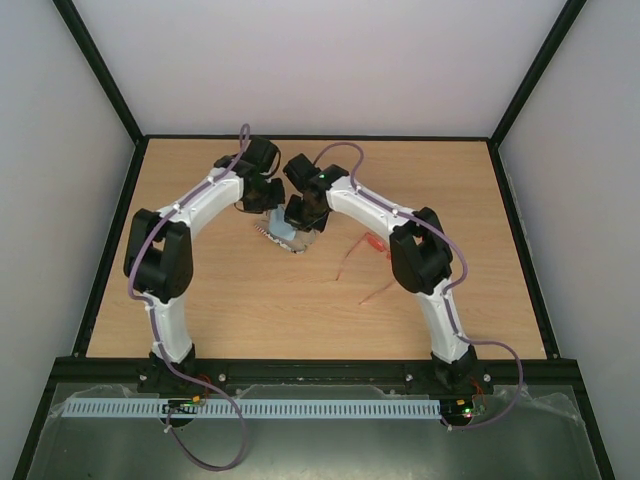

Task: Organize the sunglasses
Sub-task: Place the glasses cleaning cloth in the sunglasses case.

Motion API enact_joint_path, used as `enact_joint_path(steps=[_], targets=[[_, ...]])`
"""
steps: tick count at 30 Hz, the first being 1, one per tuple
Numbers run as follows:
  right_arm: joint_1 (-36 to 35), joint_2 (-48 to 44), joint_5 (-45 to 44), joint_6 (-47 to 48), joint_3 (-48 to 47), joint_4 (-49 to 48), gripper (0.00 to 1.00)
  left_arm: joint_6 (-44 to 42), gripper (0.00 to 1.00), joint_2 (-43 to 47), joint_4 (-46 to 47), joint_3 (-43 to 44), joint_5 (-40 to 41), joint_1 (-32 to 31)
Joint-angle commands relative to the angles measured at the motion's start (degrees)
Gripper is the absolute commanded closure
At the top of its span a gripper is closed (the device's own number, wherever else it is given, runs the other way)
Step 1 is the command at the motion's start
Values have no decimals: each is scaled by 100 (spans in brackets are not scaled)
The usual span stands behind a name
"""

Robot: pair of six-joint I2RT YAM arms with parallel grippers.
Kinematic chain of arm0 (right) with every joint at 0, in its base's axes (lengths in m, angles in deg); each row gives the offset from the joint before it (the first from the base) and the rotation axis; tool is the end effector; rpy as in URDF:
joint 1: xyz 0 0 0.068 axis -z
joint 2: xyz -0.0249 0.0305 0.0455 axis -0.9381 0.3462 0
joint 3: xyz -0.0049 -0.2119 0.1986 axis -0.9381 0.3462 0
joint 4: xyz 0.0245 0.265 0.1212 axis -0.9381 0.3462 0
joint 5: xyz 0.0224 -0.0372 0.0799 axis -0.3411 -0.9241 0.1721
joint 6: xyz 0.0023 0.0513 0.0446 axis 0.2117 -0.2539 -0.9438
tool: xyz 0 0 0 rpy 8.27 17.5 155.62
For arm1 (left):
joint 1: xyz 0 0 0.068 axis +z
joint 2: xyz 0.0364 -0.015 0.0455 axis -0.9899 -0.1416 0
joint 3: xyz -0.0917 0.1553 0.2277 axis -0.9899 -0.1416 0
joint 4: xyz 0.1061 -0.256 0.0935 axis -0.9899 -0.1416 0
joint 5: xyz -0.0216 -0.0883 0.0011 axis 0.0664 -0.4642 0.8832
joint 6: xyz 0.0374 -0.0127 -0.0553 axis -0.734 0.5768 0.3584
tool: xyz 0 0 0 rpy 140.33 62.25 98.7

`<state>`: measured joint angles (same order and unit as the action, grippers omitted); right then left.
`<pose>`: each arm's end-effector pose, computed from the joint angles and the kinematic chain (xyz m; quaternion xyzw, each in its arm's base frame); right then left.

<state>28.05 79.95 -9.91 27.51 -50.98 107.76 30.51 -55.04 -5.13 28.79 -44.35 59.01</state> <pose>0.3950 0.3604 0.2199 0.0993 0.9512 0.2523 0.1470 0.4212 -0.1818 0.2353 -0.0576 0.9621 -0.1507 0.2197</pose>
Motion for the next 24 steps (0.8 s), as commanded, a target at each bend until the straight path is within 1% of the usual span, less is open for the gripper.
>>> enact_joint_path(steps=[1, 5, 15, 24], targets=[[62, 312, 150, 145, -361, 476, 99, -216, 98, -361, -34, 260, -169, 67], [84, 442, 236, 173, -404, 462, 99, -317, 98, -571, -48, 259, -172, 90], [64, 576, 389, 228, -344, 452, 99, -522, 98, -518, -13, -179, -23, 293], [-140, 541, 272, 198, 48, 291, 99, -601, 98, -444, 65, -562, 98, 321]])
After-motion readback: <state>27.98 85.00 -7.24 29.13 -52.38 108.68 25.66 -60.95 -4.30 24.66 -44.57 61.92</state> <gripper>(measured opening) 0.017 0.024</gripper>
